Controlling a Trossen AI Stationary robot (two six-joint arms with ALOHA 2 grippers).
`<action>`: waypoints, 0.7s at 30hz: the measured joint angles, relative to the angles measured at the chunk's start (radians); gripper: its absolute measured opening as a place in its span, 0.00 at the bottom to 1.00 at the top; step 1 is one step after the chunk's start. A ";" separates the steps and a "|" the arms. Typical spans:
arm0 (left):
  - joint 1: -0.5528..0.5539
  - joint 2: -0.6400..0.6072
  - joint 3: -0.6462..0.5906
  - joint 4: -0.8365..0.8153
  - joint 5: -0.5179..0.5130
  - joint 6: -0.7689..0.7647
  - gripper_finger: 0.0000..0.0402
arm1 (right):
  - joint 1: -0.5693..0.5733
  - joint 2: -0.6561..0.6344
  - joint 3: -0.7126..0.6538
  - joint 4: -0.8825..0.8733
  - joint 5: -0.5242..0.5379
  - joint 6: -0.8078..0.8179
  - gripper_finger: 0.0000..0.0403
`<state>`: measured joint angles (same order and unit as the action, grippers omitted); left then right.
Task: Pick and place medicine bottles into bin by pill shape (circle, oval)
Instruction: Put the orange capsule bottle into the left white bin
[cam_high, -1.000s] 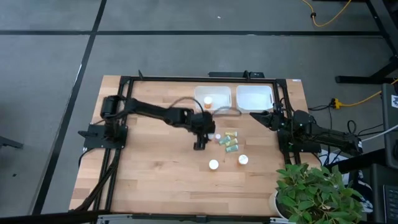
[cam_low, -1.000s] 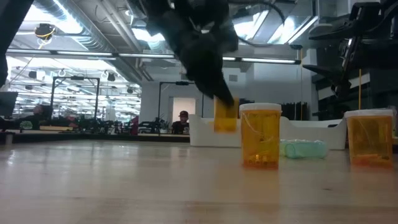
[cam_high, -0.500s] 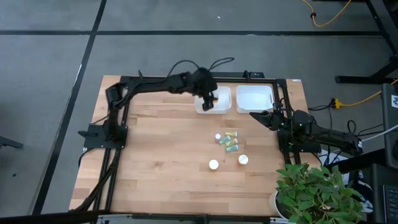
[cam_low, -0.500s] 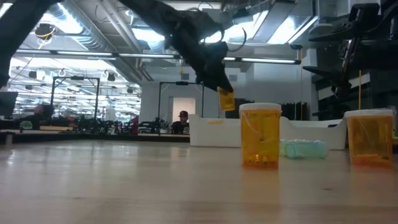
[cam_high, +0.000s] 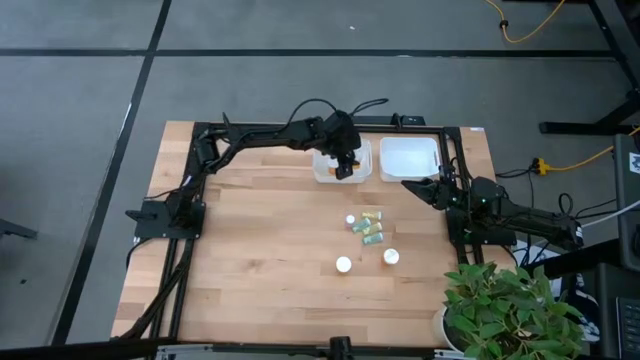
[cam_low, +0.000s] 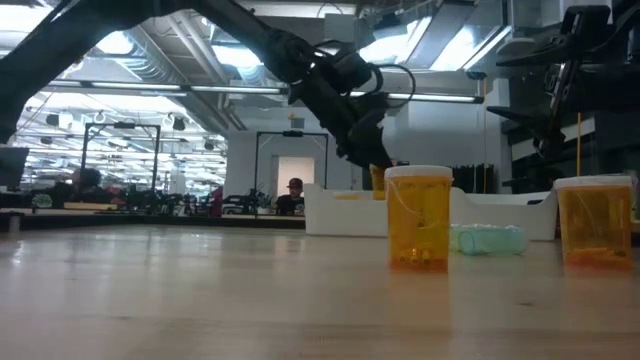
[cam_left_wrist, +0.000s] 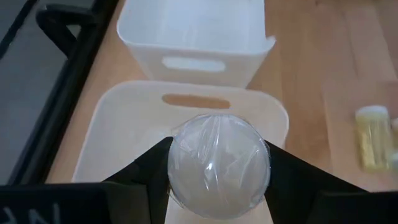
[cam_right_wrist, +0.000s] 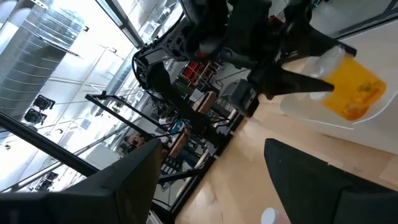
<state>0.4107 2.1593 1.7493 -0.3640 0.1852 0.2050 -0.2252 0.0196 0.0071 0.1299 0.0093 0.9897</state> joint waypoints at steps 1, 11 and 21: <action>0.000 0.003 0.000 0.009 -0.002 0.009 0.47 | 0.000 0.000 0.000 0.000 0.000 0.000 0.71; 0.002 0.021 0.001 0.012 -0.020 0.016 0.49 | 0.000 0.000 0.000 0.000 0.000 -0.001 0.71; 0.002 0.021 0.001 -0.012 -0.023 0.016 0.56 | 0.000 0.000 0.000 0.000 -0.001 -0.002 0.71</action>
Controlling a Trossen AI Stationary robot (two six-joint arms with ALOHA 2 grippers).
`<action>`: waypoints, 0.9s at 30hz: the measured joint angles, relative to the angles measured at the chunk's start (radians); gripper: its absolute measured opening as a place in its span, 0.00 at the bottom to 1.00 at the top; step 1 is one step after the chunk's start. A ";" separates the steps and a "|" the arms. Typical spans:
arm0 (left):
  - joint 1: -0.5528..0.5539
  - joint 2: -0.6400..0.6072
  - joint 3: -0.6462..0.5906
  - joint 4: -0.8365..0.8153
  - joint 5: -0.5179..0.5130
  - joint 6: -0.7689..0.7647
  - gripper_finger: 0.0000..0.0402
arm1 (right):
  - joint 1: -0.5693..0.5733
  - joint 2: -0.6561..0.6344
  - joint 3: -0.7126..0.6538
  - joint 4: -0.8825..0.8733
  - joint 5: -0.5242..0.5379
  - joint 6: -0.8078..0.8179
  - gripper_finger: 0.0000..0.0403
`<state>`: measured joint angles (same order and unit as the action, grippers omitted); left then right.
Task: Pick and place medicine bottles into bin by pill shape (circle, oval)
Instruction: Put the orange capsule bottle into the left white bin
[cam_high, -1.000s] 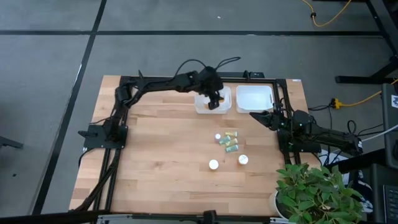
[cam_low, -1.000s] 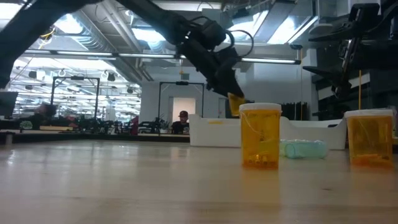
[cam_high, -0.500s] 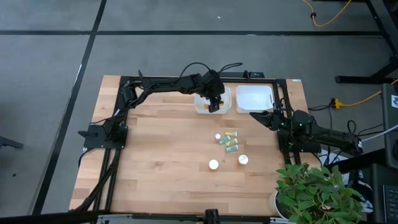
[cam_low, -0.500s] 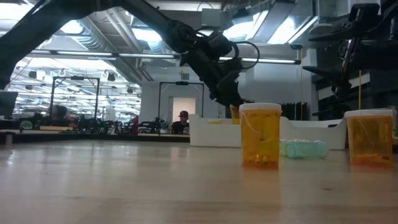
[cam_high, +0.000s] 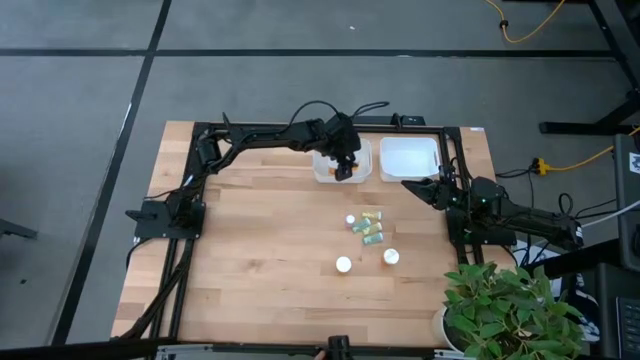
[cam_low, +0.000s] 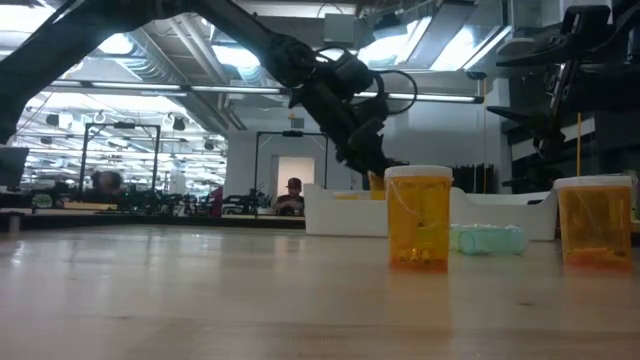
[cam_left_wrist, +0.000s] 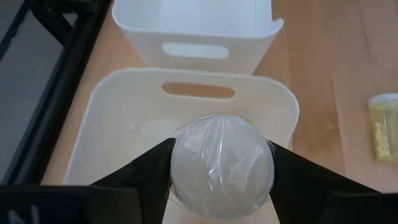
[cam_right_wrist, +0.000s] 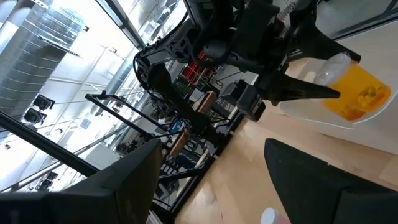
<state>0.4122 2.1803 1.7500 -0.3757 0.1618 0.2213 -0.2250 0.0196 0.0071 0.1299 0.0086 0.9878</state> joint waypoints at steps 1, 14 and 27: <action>0.000 0.000 0.000 -0.006 0.000 0.000 0.56 | 0.000 0.000 0.000 0.000 0.000 0.000 0.71; -0.001 0.000 0.000 -0.009 -0.040 -0.009 0.56 | 0.000 0.000 0.000 0.000 -0.002 -0.002 0.71; -0.029 -0.001 0.000 0.004 -0.155 0.025 0.56 | 0.000 0.000 0.000 0.000 -0.002 -0.002 0.71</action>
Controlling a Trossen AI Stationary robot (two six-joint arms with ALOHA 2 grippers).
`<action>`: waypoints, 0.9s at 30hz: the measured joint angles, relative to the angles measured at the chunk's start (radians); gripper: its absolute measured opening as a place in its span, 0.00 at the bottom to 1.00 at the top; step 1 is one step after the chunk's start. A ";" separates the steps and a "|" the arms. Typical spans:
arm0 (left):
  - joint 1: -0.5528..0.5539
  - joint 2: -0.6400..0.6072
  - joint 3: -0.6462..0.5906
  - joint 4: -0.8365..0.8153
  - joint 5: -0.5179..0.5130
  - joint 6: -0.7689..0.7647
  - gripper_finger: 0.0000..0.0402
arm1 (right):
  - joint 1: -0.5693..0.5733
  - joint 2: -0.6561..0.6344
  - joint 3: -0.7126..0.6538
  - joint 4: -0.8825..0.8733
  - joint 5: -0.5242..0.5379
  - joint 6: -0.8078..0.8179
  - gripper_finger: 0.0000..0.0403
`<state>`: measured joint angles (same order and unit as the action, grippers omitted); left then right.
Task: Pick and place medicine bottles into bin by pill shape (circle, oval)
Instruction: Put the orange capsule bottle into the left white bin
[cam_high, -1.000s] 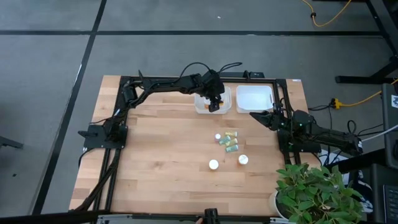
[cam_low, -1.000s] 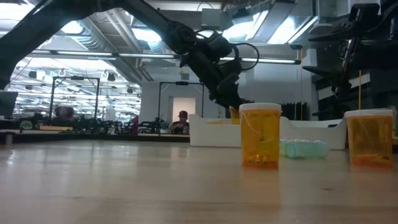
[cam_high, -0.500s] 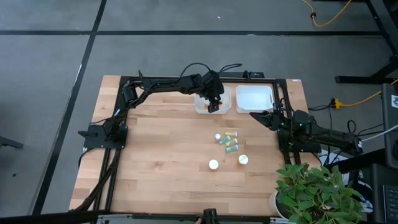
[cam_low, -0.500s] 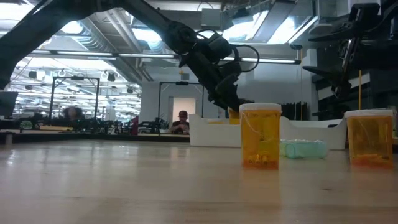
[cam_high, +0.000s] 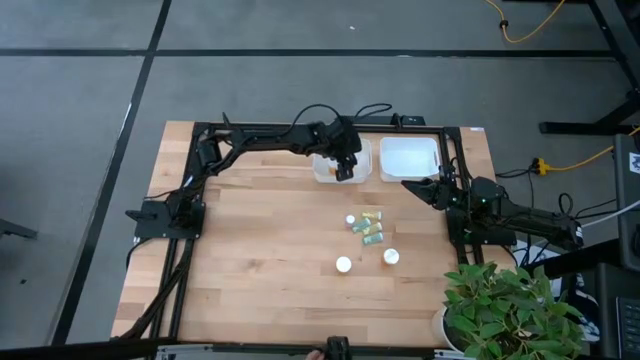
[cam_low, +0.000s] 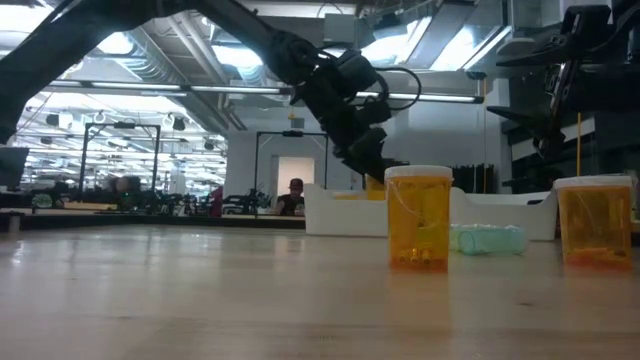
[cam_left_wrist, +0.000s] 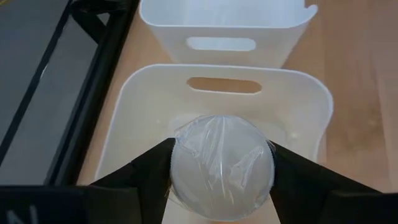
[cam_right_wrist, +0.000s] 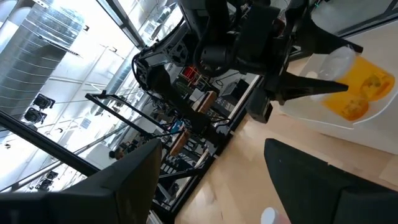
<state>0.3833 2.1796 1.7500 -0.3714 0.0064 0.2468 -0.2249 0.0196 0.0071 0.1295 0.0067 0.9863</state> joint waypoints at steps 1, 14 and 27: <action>-0.001 0.000 0.000 0.000 0.005 -0.002 0.56 | 0.000 0.000 0.000 0.000 0.000 0.000 0.71; 0.005 0.000 0.000 -0.026 0.029 -0.157 0.63 | 0.000 0.000 0.000 0.000 0.000 -0.001 0.71; 0.004 0.000 0.000 0.031 0.029 -0.158 0.67 | 0.000 0.000 0.000 0.000 0.001 -0.004 0.71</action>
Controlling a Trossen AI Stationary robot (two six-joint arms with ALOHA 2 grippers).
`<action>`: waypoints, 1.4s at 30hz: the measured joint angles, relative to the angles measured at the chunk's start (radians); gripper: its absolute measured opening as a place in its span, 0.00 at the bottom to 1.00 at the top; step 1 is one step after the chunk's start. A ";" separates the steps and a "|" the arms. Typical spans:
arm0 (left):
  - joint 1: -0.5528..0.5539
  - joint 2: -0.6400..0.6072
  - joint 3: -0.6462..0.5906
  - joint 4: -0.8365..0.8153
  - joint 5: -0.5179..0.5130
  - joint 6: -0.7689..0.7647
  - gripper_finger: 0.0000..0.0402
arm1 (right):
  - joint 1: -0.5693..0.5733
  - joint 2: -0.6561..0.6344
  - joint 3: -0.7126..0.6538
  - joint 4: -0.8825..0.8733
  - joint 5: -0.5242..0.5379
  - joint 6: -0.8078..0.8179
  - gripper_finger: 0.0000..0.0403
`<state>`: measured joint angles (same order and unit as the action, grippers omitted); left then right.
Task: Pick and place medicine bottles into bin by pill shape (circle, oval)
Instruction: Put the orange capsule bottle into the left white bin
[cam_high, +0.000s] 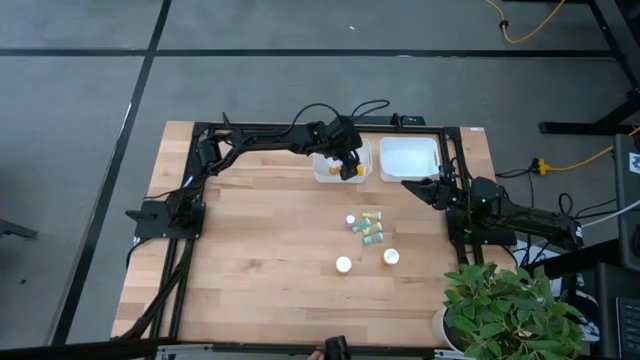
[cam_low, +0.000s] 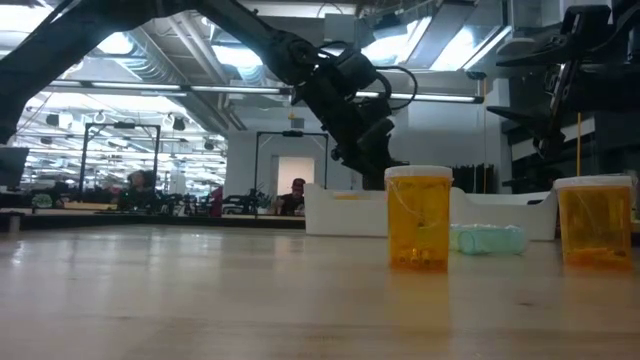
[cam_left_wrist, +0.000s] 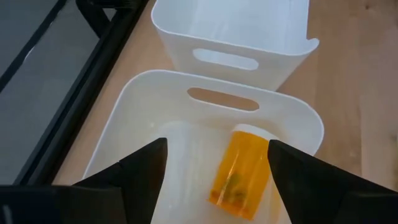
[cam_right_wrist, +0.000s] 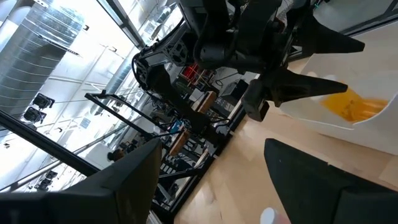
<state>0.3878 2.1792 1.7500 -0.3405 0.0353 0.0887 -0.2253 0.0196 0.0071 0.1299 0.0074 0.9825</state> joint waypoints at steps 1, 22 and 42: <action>-0.001 0.000 0.000 0.000 0.000 0.000 0.68 | 0.000 0.000 0.000 0.000 0.000 0.000 0.71; -0.103 -0.101 0.000 -0.220 0.131 -0.032 0.65 | 0.000 0.000 0.000 0.000 0.000 0.000 0.71; -0.403 -0.101 0.000 -1.077 -0.015 -0.183 0.63 | 0.000 0.000 0.000 -0.001 -0.116 0.004 0.71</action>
<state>-0.0154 2.0781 1.7504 -1.4171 0.0203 -0.0946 -0.2249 0.0193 0.0071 0.1291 -0.1083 0.9867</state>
